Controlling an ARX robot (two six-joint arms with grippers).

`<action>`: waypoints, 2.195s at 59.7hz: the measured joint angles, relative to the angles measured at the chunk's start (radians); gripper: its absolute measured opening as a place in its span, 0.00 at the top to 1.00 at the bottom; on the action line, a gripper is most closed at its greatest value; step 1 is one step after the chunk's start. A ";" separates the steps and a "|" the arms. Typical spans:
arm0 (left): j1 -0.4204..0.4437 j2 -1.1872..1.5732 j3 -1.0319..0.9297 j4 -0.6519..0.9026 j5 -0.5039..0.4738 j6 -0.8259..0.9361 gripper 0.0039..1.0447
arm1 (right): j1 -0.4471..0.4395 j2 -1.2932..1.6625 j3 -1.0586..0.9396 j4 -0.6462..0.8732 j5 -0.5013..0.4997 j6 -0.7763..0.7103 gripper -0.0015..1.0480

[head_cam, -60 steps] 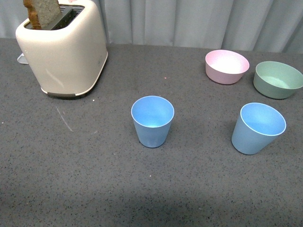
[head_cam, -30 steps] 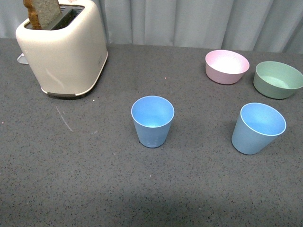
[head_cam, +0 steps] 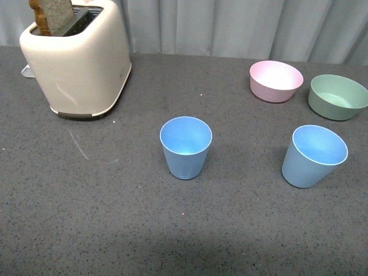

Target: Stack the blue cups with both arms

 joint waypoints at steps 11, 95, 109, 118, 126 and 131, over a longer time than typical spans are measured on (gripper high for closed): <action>0.000 -0.002 0.000 0.000 0.000 0.000 0.58 | 0.000 0.000 0.000 0.000 0.000 0.000 0.09; 0.000 -0.002 0.000 0.000 0.000 0.003 0.06 | 0.105 1.823 0.742 0.102 0.039 0.154 0.47; 0.000 -0.002 0.000 0.000 0.000 0.002 0.06 | 0.105 1.837 0.753 0.079 0.039 0.181 0.81; 0.000 -0.002 0.000 0.000 0.000 0.002 0.06 | 0.105 1.828 0.757 0.063 0.025 0.192 0.99; 0.000 -0.002 0.000 0.000 0.000 0.003 0.06 | 0.106 1.788 0.768 0.002 -0.002 0.196 0.99; 0.000 -0.002 0.000 0.000 0.000 0.003 0.06 | 0.117 1.743 0.777 -0.028 -0.057 0.214 0.99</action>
